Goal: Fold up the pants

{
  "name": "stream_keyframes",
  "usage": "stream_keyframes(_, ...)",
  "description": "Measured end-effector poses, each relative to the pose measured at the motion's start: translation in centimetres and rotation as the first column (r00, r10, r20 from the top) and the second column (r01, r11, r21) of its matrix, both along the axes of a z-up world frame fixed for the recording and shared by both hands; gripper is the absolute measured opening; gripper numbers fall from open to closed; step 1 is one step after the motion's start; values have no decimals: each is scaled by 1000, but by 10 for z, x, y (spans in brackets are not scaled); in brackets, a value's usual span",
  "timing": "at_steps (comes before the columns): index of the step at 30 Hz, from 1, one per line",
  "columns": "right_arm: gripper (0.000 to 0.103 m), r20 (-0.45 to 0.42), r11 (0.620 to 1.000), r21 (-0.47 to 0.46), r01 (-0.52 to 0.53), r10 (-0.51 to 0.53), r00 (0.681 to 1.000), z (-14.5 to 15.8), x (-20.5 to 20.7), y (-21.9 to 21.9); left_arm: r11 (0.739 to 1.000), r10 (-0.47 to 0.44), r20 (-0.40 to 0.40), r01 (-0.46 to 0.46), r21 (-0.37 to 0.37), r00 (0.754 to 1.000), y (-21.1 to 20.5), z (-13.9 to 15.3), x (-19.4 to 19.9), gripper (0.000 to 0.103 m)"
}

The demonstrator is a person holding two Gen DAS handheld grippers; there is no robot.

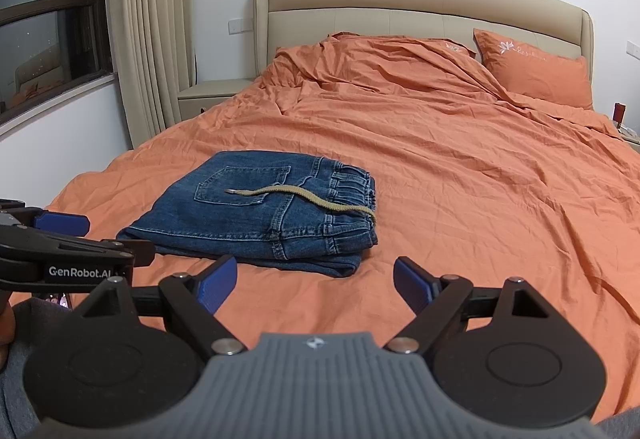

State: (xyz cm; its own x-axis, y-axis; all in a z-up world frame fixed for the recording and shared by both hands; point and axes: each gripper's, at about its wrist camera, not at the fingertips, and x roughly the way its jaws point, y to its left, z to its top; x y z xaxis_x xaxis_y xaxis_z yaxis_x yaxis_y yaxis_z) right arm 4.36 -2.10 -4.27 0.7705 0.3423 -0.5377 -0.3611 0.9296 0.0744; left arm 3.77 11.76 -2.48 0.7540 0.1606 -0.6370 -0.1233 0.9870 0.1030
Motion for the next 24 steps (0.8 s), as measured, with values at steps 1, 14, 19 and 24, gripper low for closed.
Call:
stream_keyframes(1,82,-1,1000,0,1,-1,1000,0,0,0,1000,0,1,0,-2,1000,0,0,0,93)
stream_keyframes(14,82,-5,1000,-1,6,-6,1000,-1,-2,0,1000,-14,18,15,-7,1000,1,0,-4,93)
stream_keyframes(19,82,-12,1000,-1,9,-9,1000,0,-2,0,1000,-15,19,15,-3,1000,1,0,-3,93)
stream_keyframes(24,82,-21,1000,1,8,-8,1000,0,-1,-1,1000,-26,23,26,-5,999,0,0,-4,93)
